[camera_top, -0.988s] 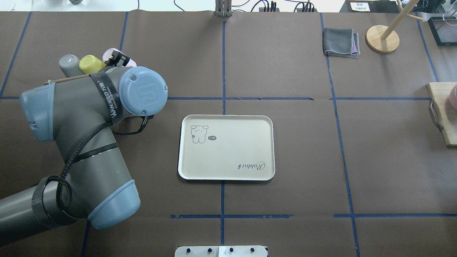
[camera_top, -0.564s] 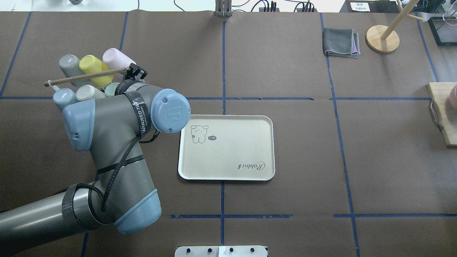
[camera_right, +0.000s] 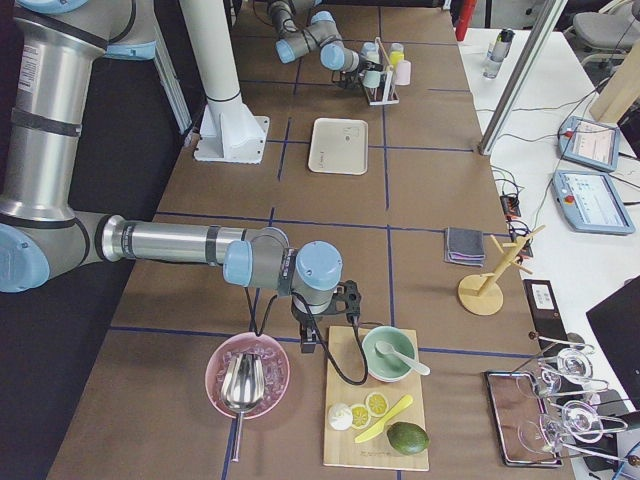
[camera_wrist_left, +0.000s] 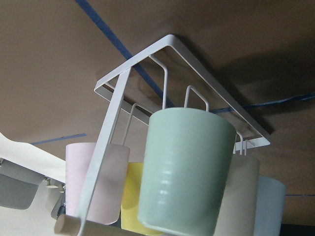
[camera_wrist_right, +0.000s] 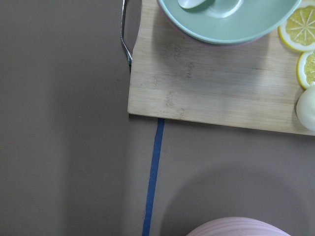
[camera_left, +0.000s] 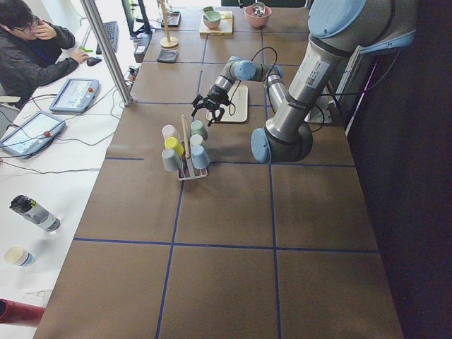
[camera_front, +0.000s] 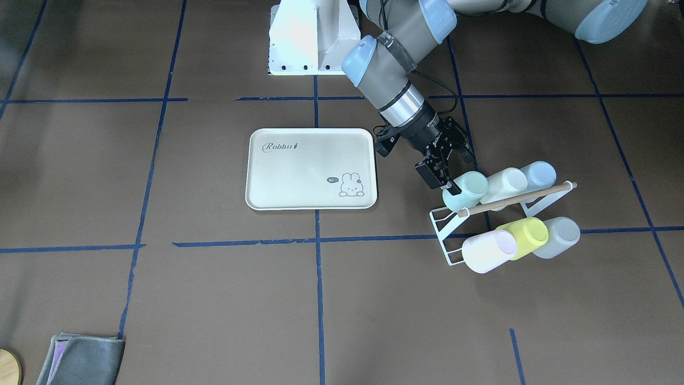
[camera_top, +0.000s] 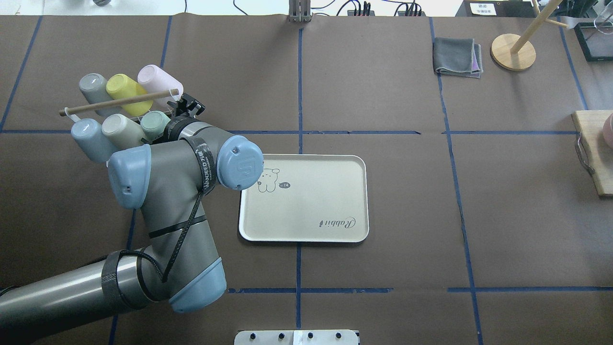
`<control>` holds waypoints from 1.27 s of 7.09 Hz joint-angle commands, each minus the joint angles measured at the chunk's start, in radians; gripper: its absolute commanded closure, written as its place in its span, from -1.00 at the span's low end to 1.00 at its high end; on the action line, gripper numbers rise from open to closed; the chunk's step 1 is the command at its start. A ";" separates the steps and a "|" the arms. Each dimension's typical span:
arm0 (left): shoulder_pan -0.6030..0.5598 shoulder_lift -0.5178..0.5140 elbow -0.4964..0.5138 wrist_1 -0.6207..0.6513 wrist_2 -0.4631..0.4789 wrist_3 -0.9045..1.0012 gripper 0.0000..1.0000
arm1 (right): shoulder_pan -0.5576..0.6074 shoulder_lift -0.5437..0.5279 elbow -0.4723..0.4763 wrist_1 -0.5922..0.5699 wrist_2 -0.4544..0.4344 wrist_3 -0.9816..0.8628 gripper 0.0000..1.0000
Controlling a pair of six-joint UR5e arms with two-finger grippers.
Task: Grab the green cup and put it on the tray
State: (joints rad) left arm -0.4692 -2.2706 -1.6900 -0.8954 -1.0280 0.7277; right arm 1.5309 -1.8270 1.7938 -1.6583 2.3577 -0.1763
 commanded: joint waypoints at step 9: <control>0.026 0.026 0.165 -0.188 0.043 -0.005 -1.00 | 0.000 0.003 -0.017 0.000 0.002 0.000 -0.99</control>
State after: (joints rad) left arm -0.4427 -2.2411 -1.5325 -1.0702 -0.9864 0.7189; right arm 1.5309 -1.8250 1.7750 -1.6582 2.3593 -0.1766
